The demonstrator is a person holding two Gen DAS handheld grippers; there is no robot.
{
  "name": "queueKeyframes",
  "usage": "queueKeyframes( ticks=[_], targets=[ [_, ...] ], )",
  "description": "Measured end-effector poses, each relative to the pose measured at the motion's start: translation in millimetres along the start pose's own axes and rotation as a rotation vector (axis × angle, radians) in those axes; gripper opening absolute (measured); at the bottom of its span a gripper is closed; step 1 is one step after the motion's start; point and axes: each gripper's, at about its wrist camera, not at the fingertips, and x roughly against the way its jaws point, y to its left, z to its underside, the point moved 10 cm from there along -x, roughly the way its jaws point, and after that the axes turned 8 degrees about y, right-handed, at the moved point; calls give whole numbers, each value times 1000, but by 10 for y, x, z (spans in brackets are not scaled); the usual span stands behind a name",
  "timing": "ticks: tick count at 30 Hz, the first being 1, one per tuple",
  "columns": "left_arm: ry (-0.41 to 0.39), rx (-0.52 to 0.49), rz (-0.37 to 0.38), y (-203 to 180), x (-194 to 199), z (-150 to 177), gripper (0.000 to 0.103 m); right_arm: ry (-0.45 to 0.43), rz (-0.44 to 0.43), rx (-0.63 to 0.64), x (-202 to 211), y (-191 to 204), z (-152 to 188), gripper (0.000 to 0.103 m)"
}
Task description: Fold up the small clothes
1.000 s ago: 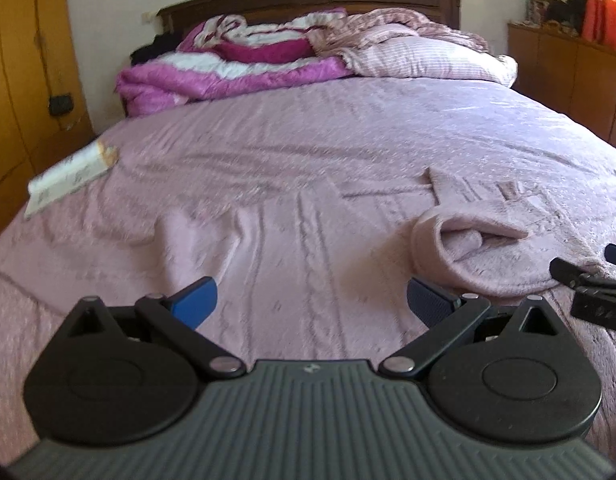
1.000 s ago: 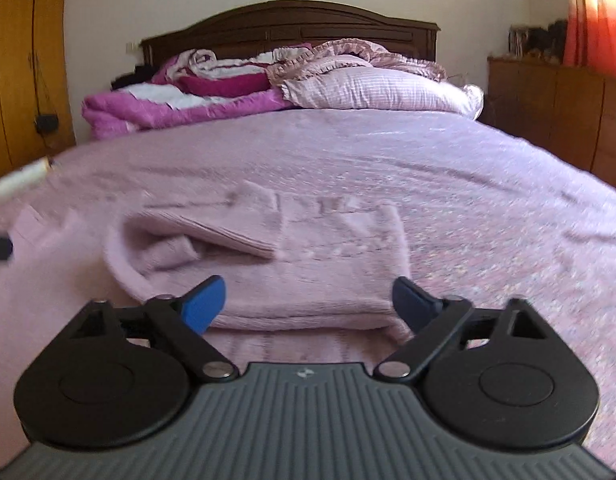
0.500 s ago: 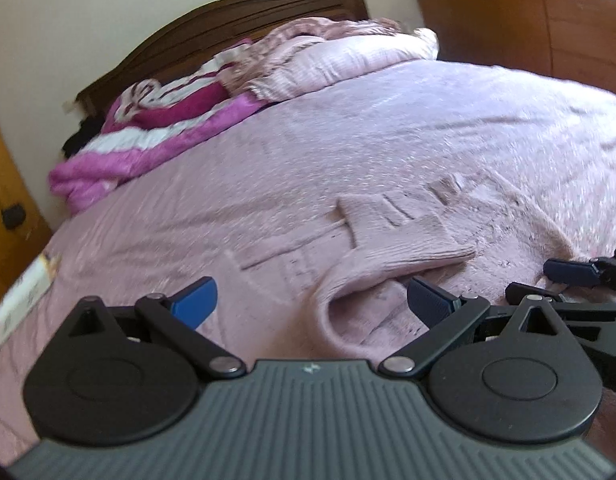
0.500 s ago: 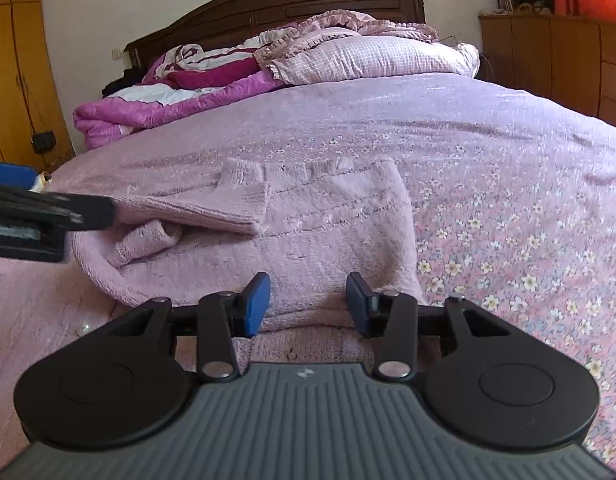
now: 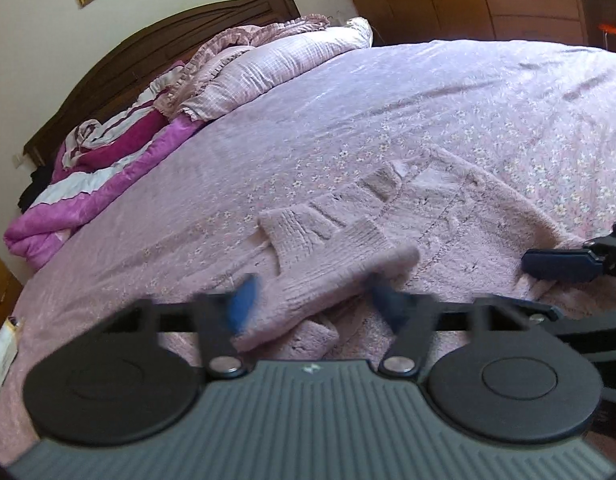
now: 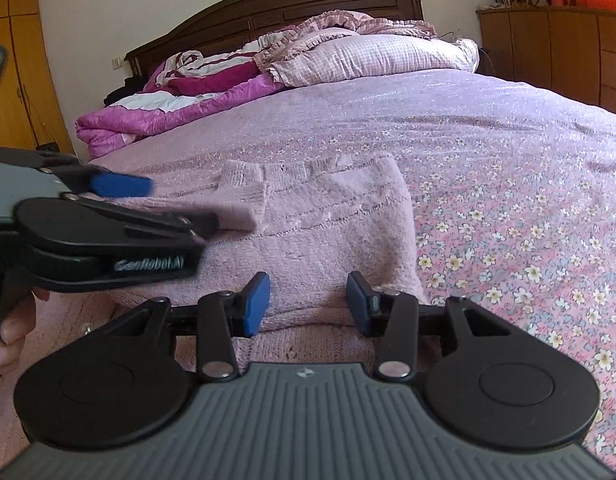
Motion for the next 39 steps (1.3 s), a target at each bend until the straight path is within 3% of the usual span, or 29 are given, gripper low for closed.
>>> queueKeyframes(
  ticks=[1,4,12,19,24,26,28,30,39],
  targets=[
    [7,18,9,19,-8,3,17,0,-2,-3,-5,-6,-2,51],
    [-17,132,31,189,74,-7,12,-1,-4,-5,-14,-15,-6,51],
    [-82,412,-94,996,422,147,9,-2,0,0,-23,-24,-3,51],
    [-20,570,-165,1429,546,694,9,-2,5,6,-29,-13,7,51],
    [39,587,-87,1406,470,821,10,-1,13,15,-21,-8,9,51],
    [41,567,-48,1352,454,745,12,0,15,20,-19,4,18,53],
    [59,565,-6,1281,387,670,41,1,13,28,-20,20,19,56],
    [57,570,24,1211,342,581,57,1,17,36,-22,31,21,57],
    [95,508,121,845,-147,205,58,-1,21,44,-31,38,19,59]
  ],
)
